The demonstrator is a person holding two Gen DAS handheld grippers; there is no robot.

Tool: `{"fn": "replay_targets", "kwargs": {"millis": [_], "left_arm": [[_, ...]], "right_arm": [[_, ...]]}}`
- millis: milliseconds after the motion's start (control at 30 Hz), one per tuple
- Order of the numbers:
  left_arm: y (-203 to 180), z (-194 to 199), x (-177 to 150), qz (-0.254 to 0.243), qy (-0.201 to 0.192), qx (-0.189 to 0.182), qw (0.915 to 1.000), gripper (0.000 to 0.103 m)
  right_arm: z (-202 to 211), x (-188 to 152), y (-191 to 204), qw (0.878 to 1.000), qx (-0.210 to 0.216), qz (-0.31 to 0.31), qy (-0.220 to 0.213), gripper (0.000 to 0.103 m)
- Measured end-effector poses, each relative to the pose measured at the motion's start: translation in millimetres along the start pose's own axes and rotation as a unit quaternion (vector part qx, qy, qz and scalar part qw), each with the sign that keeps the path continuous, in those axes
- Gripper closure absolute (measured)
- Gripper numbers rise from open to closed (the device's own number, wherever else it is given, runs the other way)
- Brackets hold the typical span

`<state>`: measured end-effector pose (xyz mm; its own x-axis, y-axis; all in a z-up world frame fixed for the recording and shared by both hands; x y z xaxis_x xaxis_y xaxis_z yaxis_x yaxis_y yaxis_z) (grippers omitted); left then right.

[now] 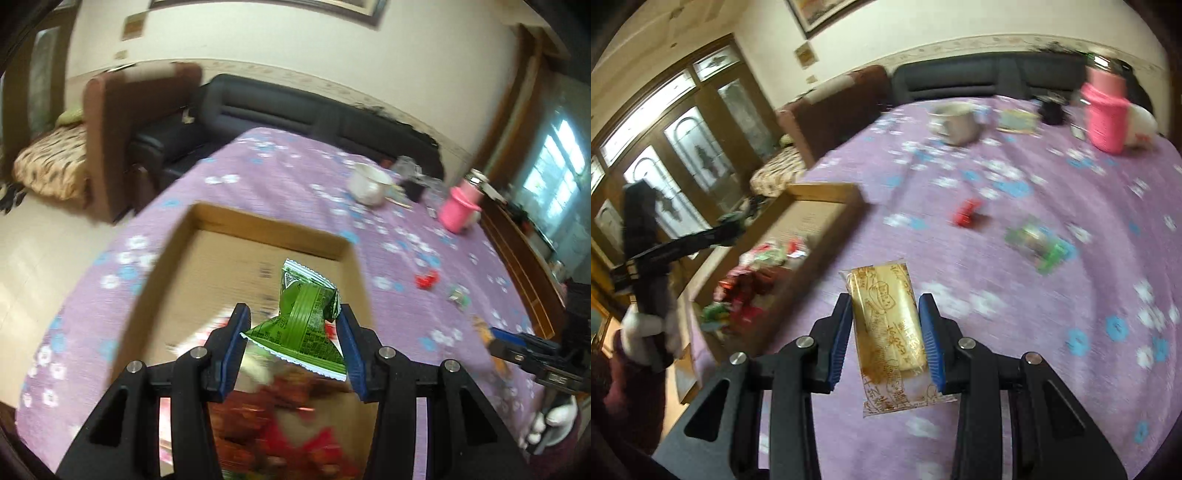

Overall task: Organize snacks
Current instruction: 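Drop the green packet and yellow biscuit bar into the cardboard tray with both grippers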

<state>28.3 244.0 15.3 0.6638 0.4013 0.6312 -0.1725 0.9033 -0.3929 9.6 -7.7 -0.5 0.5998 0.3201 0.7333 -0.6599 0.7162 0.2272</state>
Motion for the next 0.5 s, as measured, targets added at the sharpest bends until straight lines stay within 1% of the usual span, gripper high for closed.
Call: {"fn": "replay_targets", "kwargs": {"millis": [133,267,400,467,500], "left_arm": [[24.3,-11.6,5.2,0.02,0.008,0.012,0.9997,0.056],[39.2,-28.1,8.7,0.033,0.025,0.021,0.9989,0.056],[50.9,-36.7,8.5,0.049,0.042,0.024,0.9976,0.055],[55.0,-36.9,8.5,0.062,0.047,0.018,0.9968,0.053],[57.2,-36.1,9.3,0.068,0.047,0.016,0.9965,0.05]], "right_arm": [[-26.6,27.2,39.8,0.999,0.024,0.024,0.011,0.064],[-64.2,50.1,71.3,0.998,0.043,0.037,0.032,0.064],[-104.1,66.7,91.0,0.996,0.046,0.048,0.053,0.064],[-124.0,72.6,97.6,0.996,0.041,0.053,0.063,0.064],[-134.4,75.5,99.8,0.995,0.039,0.055,0.068,0.064]]}}
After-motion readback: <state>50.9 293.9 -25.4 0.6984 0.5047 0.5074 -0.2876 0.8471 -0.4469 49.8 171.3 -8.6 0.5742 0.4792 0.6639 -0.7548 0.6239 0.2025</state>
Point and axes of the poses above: each gripper's, at about its wrist camera, not at the fingertips, and z roughly against the way its jaws point, y to its left, x to its top, the point moved 10 cm from there along -z, roughly the way its jaws point, and after that the axes turned 11 degrees about z, right-handed, at the moved point
